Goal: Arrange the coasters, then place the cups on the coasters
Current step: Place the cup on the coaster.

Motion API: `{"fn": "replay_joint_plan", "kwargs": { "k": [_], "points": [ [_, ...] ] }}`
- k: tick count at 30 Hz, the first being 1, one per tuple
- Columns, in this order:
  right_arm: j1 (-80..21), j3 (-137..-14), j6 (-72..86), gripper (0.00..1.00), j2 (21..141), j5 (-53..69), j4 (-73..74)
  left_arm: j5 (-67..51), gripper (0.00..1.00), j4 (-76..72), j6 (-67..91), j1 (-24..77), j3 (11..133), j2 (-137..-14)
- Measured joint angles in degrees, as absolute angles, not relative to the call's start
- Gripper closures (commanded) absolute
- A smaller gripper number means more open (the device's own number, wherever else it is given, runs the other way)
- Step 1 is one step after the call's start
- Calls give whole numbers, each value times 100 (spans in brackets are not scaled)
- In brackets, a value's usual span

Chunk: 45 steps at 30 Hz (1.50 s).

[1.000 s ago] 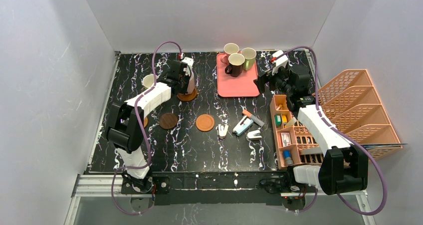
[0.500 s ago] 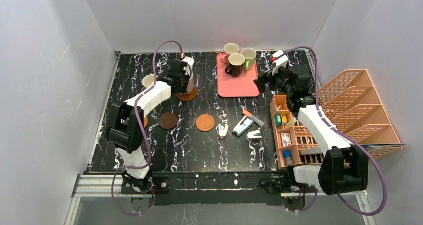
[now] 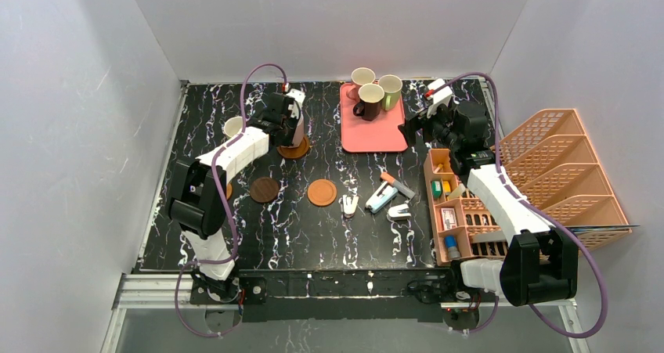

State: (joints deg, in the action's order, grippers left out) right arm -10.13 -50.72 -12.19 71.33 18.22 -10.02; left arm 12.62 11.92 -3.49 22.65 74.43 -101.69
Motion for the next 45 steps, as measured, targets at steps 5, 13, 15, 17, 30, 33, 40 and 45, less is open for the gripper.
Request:
{"fn": "replay_joint_plan", "kwargs": {
  "k": [5, 13, 15, 17, 30, 33, 40, 45],
  "points": [
    [-1013, -5072, -1219, 2, 7133, 1822, -1002, 1262, 100, 1194, -346, 2265, 7443, -10169],
    [-1013, -5072, -1219, 2, 7133, 1822, -1002, 1256, 97, 1197, -349, 2265, 7443, -10169],
    [-1013, -5072, -1216, 2, 7133, 1822, -1002, 1251, 96, 1199, -353, 2265, 7443, -10169],
    [-1013, -5072, -1216, 2, 7133, 1822, -1002, 1249, 96, 1201, -366, 2265, 7446, -10169],
    [-1013, -5072, -1216, 2, 7124, 1826, -1002, 1243, 89, 1205, -434, 2265, 7443, -10169],
    [-1013, -5072, -1216, 2, 7120, 1828, -1002, 1240, 88, 1210, -449, 2265, 7443, -10169],
    [-1013, -5072, -1210, 2, 7118, 1844, -1002, 1240, 86, 1225, -451, 2261, 7443, -10169],
    [-1011, -5072, -1194, 2, 7118, 1852, -1002, 1234, 82, 1232, -449, 2244, 7443, -10169]
  ]
}}
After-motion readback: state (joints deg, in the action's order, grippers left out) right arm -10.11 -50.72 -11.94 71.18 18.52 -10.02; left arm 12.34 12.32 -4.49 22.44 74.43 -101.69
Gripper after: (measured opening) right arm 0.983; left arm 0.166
